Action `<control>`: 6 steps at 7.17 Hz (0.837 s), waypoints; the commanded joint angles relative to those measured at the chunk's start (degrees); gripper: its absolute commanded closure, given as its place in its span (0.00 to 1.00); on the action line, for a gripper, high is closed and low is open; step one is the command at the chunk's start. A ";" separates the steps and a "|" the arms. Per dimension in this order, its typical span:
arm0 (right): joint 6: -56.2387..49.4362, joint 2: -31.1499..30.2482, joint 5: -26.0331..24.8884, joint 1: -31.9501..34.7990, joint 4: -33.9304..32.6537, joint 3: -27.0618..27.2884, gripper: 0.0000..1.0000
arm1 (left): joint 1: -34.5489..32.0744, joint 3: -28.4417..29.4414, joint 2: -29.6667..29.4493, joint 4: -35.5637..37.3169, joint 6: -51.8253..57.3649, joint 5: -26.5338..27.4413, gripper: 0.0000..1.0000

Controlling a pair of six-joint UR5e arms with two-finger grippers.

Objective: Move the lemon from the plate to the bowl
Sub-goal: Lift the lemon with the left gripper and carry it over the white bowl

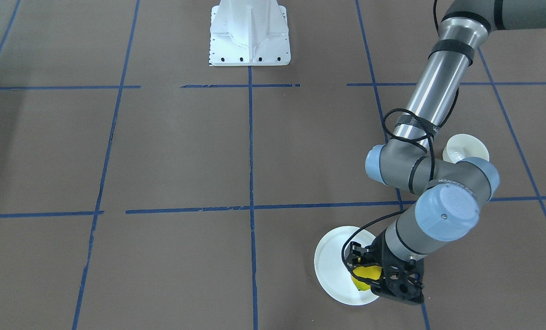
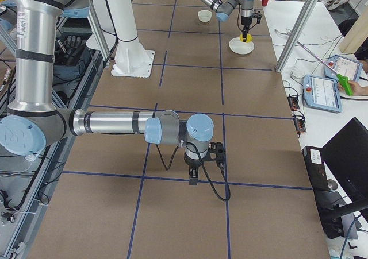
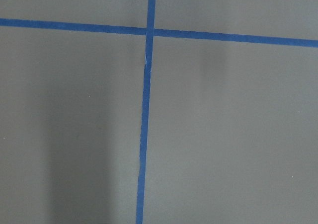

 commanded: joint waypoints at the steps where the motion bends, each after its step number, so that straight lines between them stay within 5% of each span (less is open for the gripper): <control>1: 0.00 0.00 0.00 0.00 0.00 -0.02 0.00 | -4.42 -11.17 7.79 3.50 -0.22 -6.54 1.00; 3: 0.00 0.00 0.00 0.00 0.00 -0.02 0.00 | -5.05 -27.86 16.06 16.91 -0.13 -6.11 1.00; 6: 0.00 0.00 -0.09 0.00 0.00 -0.02 0.00 | -5.93 -41.81 31.45 17.33 -3.81 -3.39 1.00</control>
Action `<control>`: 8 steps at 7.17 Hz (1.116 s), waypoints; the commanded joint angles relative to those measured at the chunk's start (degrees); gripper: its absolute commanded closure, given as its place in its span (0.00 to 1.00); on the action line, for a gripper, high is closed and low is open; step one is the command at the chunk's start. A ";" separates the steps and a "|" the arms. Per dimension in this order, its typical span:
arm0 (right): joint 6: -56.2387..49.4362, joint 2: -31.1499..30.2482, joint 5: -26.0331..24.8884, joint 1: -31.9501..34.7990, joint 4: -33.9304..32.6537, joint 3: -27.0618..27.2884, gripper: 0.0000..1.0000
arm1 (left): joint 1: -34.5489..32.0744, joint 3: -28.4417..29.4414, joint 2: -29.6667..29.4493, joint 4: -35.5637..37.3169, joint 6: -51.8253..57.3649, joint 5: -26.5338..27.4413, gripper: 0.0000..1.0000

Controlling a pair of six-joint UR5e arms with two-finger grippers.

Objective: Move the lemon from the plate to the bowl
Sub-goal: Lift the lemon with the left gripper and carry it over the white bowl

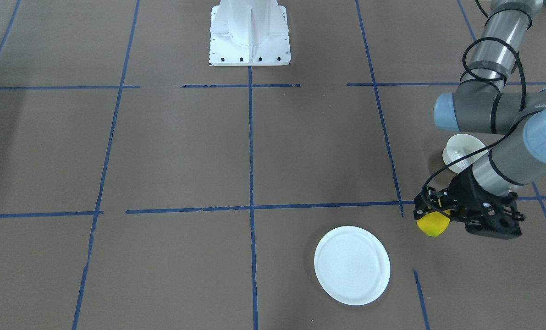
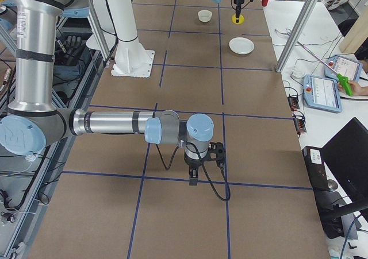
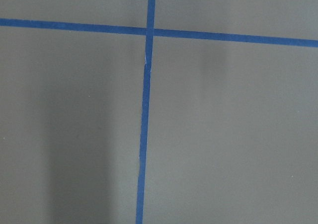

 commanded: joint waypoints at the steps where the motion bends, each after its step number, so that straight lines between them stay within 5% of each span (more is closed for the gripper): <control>1: 0.00 0.00 0.02 0.00 0.00 0.00 0.00 | -0.43 -5.32 8.05 0.19 -4.82 1.04 1.00; 4: 0.00 0.00 -0.07 0.00 0.00 0.00 0.00 | -0.60 -6.91 19.21 -10.94 -6.96 2.19 1.00; 8: 0.00 0.00 0.02 0.00 0.00 0.00 0.00 | -0.69 -8.49 25.83 -14.14 -6.88 2.27 1.00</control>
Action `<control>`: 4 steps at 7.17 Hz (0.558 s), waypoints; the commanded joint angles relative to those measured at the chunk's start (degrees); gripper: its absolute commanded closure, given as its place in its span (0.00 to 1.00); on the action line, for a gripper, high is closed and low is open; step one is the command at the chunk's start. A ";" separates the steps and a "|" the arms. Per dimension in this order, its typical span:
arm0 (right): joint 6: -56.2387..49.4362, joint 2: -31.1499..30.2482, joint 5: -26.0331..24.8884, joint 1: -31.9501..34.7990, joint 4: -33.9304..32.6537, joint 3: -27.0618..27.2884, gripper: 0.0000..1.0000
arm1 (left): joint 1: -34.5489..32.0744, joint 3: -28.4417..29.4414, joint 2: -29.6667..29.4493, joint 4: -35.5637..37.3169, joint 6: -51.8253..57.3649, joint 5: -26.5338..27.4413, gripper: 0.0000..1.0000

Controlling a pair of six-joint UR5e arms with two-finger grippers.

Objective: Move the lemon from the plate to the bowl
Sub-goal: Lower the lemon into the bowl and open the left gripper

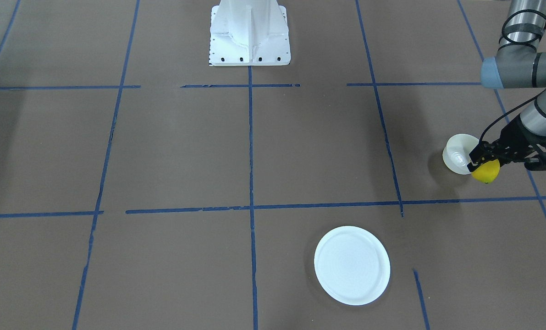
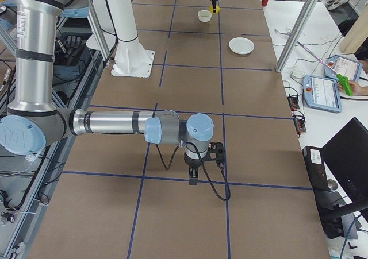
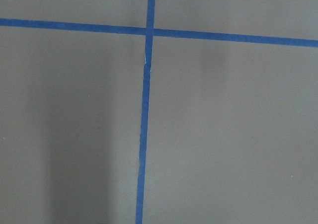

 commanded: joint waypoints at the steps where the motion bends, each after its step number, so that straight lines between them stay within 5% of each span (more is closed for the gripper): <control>1: 0.00 0.00 0.04 0.00 0.00 0.00 0.00 | 0.00 -0.84 2.25 -0.35 0.31 -0.54 1.00; 4: 0.00 0.00 0.04 0.00 0.00 0.00 0.00 | 0.17 -3.74 5.68 -0.26 0.57 -0.63 1.00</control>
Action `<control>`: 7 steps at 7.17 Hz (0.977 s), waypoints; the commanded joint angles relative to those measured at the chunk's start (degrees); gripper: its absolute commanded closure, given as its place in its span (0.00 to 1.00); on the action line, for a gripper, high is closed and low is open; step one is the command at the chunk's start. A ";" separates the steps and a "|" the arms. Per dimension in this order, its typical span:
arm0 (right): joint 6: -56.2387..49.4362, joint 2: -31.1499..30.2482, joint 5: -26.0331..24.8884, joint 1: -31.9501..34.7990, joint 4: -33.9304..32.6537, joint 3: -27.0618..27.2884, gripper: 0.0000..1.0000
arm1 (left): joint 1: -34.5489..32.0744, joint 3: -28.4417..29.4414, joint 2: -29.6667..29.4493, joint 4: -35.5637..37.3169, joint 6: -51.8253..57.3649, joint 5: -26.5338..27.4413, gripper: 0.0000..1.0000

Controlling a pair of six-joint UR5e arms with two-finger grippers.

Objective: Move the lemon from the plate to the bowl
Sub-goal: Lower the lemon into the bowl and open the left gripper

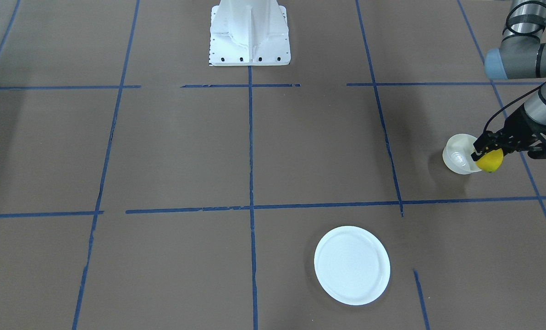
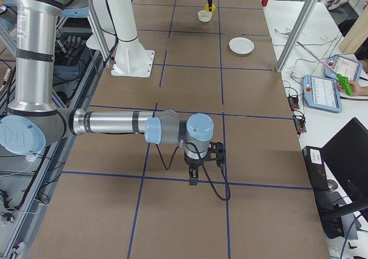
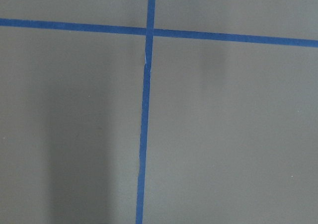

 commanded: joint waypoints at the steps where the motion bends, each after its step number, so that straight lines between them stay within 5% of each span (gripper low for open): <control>1: 0.00 0.00 0.00 0.00 0.00 0.00 0.00 | 0.24 -1.27 1.99 0.10 0.07 -0.14 1.00; 5: 0.00 0.00 0.00 0.00 0.00 0.00 0.00 | 1.56 -1.18 2.00 0.01 -0.29 -0.14 1.00; 6: 0.00 0.00 -0.09 0.00 0.00 0.00 0.00 | 1.56 -1.10 1.65 0.10 -0.29 -0.14 0.65; 7: 0.00 0.00 -0.09 0.00 0.00 0.00 0.00 | 1.56 -1.18 1.47 0.10 -0.20 -0.14 0.01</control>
